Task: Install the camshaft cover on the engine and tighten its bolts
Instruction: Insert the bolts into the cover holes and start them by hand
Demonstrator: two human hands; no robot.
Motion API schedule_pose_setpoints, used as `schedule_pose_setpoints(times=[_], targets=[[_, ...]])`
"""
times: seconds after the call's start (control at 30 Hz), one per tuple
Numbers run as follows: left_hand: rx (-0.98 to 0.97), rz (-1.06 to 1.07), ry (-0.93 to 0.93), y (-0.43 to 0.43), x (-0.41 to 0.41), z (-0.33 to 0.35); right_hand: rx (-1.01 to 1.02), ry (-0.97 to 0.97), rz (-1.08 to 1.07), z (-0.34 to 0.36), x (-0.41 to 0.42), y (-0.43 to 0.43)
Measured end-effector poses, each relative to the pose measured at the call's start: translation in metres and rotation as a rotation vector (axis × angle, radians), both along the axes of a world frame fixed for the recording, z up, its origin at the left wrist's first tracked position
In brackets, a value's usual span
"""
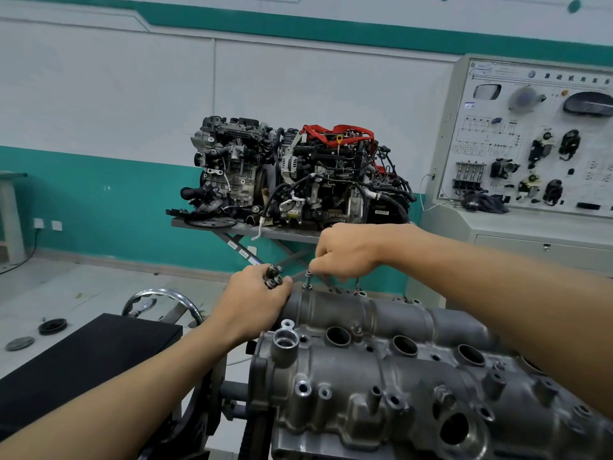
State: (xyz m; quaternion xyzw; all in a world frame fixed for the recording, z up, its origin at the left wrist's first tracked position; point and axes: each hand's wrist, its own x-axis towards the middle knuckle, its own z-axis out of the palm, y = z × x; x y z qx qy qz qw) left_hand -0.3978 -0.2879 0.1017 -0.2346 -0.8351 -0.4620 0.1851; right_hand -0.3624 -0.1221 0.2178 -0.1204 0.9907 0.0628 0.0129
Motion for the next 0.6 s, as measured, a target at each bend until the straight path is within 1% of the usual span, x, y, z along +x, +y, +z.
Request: schedule_pose_setpoints(times=[0.1, 0.17, 0.23, 0.33, 0.4, 0.47, 0.53, 0.6], targets=[[0.004, -0.005, -0.001, 0.000, 0.000, 0.000, 0.020, 0.047, 0.121, -0.004, 0.000, -0.002], [0.012, -0.005, 0.000, 0.000, -0.001, 0.000, 0.066, 0.052, 0.160, -0.008, -0.001, -0.003], [0.017, -0.007, 0.008, 0.000, -0.002, -0.001, 0.088, 0.085, 0.112, -0.016, -0.004, -0.004], [0.007, -0.013, 0.052, 0.001, -0.005, -0.001, 0.086, 0.201, -0.020, -0.022, -0.005, -0.008], [0.002, -0.011, 0.075, 0.001, -0.007, 0.000, 0.115, 0.248, -0.034, -0.020, -0.006, -0.009], [0.001, 0.004, 0.075, 0.001, -0.006, 0.000, 0.152, 0.229, 0.022, -0.014, -0.006, -0.010], [0.000, 0.011, 0.065, 0.002, -0.005, 0.000, 0.142, 0.163, 0.086, -0.011, -0.008, -0.010], [-0.003, 0.018, 0.061, 0.002, -0.005, 0.000, 0.137, 0.156, 0.125, -0.012, -0.009, -0.012]])
